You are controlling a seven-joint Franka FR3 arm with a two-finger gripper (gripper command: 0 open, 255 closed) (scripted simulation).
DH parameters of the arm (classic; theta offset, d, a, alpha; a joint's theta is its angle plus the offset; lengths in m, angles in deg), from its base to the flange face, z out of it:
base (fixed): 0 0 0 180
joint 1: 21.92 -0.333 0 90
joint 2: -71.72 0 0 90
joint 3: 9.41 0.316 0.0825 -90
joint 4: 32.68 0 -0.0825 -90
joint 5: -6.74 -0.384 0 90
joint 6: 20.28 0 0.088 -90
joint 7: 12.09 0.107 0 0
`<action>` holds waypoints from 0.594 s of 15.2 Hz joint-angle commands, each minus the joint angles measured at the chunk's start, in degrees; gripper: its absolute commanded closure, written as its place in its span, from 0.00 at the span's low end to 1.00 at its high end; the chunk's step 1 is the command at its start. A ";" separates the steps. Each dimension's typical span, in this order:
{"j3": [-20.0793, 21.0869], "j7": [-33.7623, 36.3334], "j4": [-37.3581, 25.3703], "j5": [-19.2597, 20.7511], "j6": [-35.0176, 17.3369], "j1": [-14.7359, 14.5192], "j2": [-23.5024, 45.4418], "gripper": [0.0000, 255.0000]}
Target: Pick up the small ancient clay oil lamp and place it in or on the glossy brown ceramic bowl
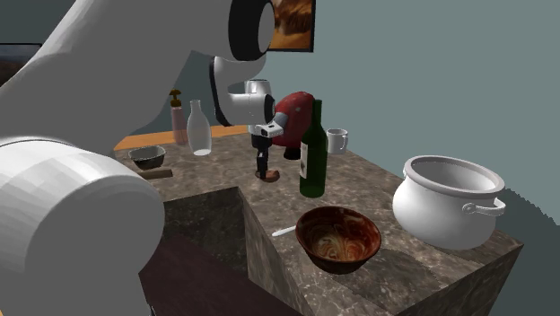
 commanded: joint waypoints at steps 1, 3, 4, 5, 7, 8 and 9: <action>-0.06 -0.05 -0.09 0.01 0.05 0.01 0.29 1.00; 0.24 -0.25 0.17 -0.30 0.92 0.23 -0.84 1.00; 0.39 -0.35 0.28 -0.46 1.36 0.33 -1.40 1.00; 0.54 -0.45 0.37 -0.62 1.81 0.43 -1.94 1.00; 0.83 -0.66 0.49 -0.94 2.74 0.63 -3.00 1.00; 0.97 -0.77 0.54 -1.11 3.21 0.73 -3.52 1.00; 1.11 -0.88 0.58 -1.27 3.69 0.82 -4.04 1.00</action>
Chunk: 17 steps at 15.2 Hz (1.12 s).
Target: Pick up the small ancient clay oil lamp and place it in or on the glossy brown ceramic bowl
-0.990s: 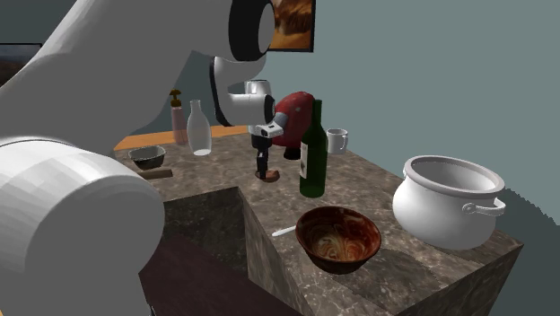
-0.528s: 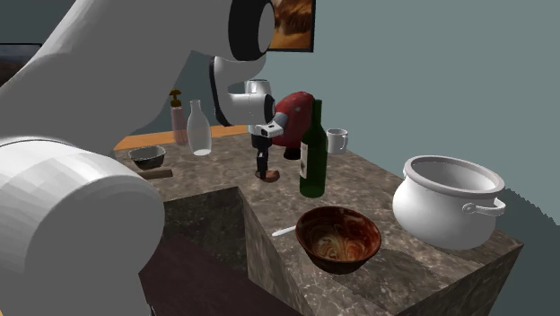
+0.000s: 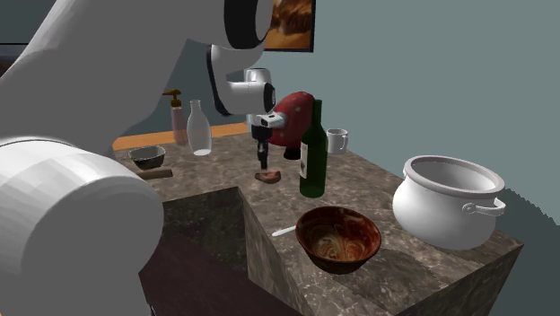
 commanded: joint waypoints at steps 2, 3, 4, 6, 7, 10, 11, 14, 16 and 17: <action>0.41 -0.26 0.00 -0.48 1.46 0.20 -1.44 1.00; 0.26 -0.14 0.14 -0.30 0.83 0.15 -0.98 1.00; 0.26 -0.14 0.14 -0.30 0.83 0.15 -0.98 0.00; -2.07 7.54 0.28 0.32 -1.43 -2.42 1.10 0.00; -2.17 7.66 0.28 0.29 -1.48 -2.51 1.13 0.00; -2.60 7.91 -0.01 0.73 -2.84 -2.74 2.78 0.00; -2.74 7.99 -0.13 0.88 -3.27 -2.82 3.34 0.00; -3.25 8.26 -0.69 1.39 -4.79 -3.10 5.41 0.00; -3.26 8.26 -0.68 1.39 -4.80 -3.10 5.41 0.00; -3.26 8.26 -0.68 1.39 -4.79 -3.10 5.41 0.00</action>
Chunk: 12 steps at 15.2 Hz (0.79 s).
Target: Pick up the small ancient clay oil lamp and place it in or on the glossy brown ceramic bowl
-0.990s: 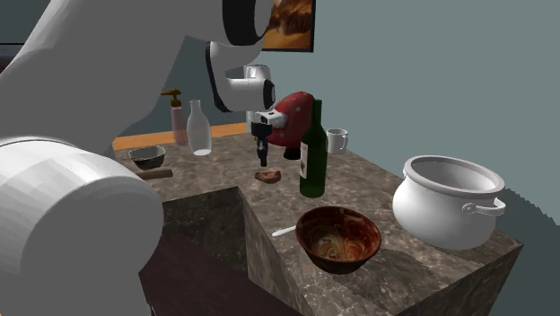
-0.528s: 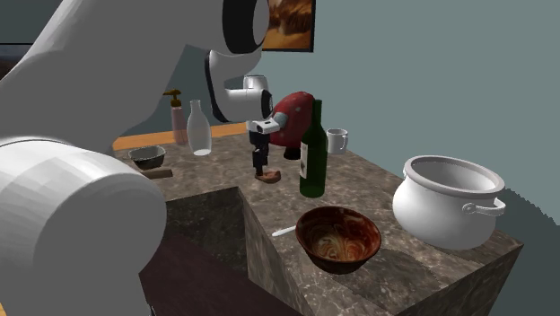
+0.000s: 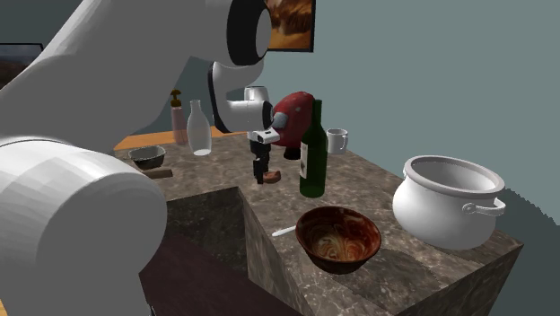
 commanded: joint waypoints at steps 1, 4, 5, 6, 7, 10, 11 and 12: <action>-0.03 0.01 0.00 0.03 -0.10 -0.01 0.08 0.00; -0.03 0.01 0.00 0.03 -0.10 -0.01 0.08 0.00; -0.02 0.01 0.00 0.03 -0.09 -0.01 0.08 0.00; -0.02 0.01 0.00 0.03 -0.09 -0.01 0.08 1.00; -0.02 0.01 0.00 0.03 -0.09 -0.01 0.08 1.00; -0.03 0.01 -0.01 0.03 -0.10 -0.01 0.09 1.00; -0.03 0.00 -0.01 0.03 -0.10 0.00 0.09 1.00; -0.03 0.01 0.02 0.03 -0.12 0.00 0.08 1.00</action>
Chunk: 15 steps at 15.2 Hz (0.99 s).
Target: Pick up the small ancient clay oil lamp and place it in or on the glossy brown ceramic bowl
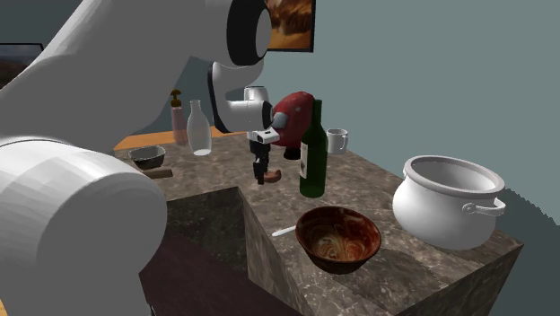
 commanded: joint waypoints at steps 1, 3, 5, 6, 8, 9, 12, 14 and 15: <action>-0.07 0.01 0.01 0.02 0.00 0.03 0.07 1.00; -0.07 0.00 0.02 0.02 0.01 0.05 0.05 1.00; 0.22 -0.19 0.38 -0.26 0.83 0.26 -1.13 1.00; 0.37 -0.30 0.52 -0.41 1.27 0.36 -1.70 1.00; 0.65 -0.50 0.78 -0.71 2.14 0.55 -2.84 1.00; 0.79 -0.61 0.89 -0.86 2.58 0.65 -3.39 1.00; 1.20 -0.93 1.14 -1.32 3.95 0.93 -5.03 1.00; 1.05 -0.84 1.05 -1.14 3.39 0.84 -4.40 0.00; 0.10 -0.48 1.57 -0.14 3.29 0.80 -4.93 0.00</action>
